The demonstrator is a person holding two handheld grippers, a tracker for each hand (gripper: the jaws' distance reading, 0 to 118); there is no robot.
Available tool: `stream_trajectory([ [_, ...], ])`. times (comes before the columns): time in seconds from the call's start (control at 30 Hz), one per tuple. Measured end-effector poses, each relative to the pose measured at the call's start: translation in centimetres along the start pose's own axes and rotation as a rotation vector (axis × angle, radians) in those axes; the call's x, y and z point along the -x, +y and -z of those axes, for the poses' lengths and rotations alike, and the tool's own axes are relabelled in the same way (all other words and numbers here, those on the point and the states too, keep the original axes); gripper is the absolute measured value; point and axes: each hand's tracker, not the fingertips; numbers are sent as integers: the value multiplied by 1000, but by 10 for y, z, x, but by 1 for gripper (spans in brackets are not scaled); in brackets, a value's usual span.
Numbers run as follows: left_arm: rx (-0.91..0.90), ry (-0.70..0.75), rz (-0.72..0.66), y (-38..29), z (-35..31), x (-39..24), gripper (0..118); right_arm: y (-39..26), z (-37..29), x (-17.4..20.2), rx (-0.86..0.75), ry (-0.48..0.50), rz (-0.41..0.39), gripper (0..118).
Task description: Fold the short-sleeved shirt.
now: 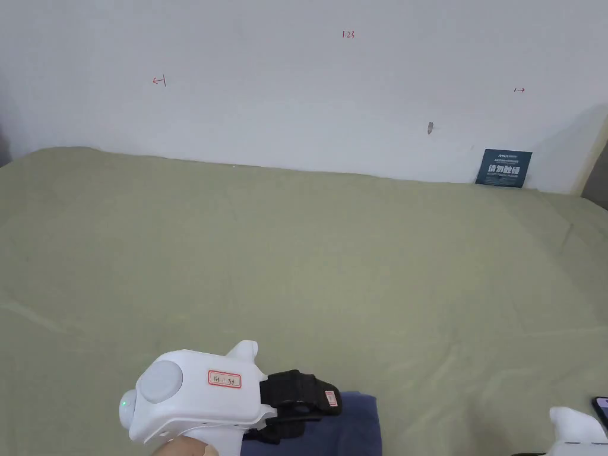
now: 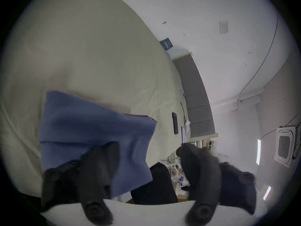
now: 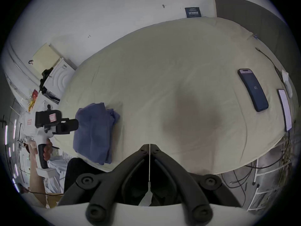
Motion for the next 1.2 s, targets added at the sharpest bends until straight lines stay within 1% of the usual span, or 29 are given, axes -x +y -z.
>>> stream_trajectory([
  [0.03,-4,1,6,-5,2,-2,27,0,0,1,2,-1,-4,0],
  [0.07,-11,3,14,-8,6,-2,13,-1,0,2,2,0,-9,0],
  [0.13,-6,6,49,-15,16,-3,12,-3,2,7,5,8,-18,0],
  [0.27,89,-25,92,-37,60,-8,12,-5,14,19,26,26,-50,0],
  [0.3,111,-12,106,-42,73,-4,12,-6,17,22,34,24,-59,0],
  [0.33,135,37,101,-49,87,3,12,-8,20,25,42,24,-66,0],
  [0.37,176,102,88,-55,101,14,11,-9,24,28,49,28,-73,0],
  [0.4,188,159,53,-60,110,25,1,-10,27,31,56,35,-80,0],
  [0.43,165,101,-41,-64,109,37,0,-11,29,34,65,43,-85,0],
  [0.47,94,-55,-112,-64,104,38,0,-12,31,37,70,49,-89,0],
  [0.5,71,0,-111,-61,98,32,0,-13,32,40,74,52,-96,0],
  [0.53,103,23,-87,-57,94,27,0,-13,34,44,83,55,-106,0],
  [0.6,122,38,-54,-52,76,17,0,-11,38,51,98,56,-124,0],
  [0.63,101,27,25,-49,60,12,0,-10,40,55,101,54,-132,0],
  [0.73,55,-59,136,-37,7,8,0,-5,46,69,112,78,-153,0],
  [0.83,-4,23,265,-24,-45,20,0,3,58,90,132,115,-188,0],
  [0.87,-22,52,271,-21,-60,29,0,7,62,99,137,126,-206,0],
  [0.93,-35,72,228,-18,-84,45,0,14,71,114,145,155,-214,0],
  [0.97,-56,85,207,-16,-93,56,0,18,78,121,150,186,-216,0],
  [1.03,-59,98,166,-14,-105,66,0,25,94,131,191,240,-202,0],
  [1.07,-59,101,169,-13,-110,70,0,28,108,134,217,248,-188,0],
  [1.1,-64,105,166,-12,-112,73,0,29,118,137,230,217,-171,0],
  [1.17,-72,101,156,-11,-116,78,0,24,145,140,266,95,-215,0],
  [1.2,-73,89,146,-10,-115,81,0,19,157,138,283,48,-209,0],
])
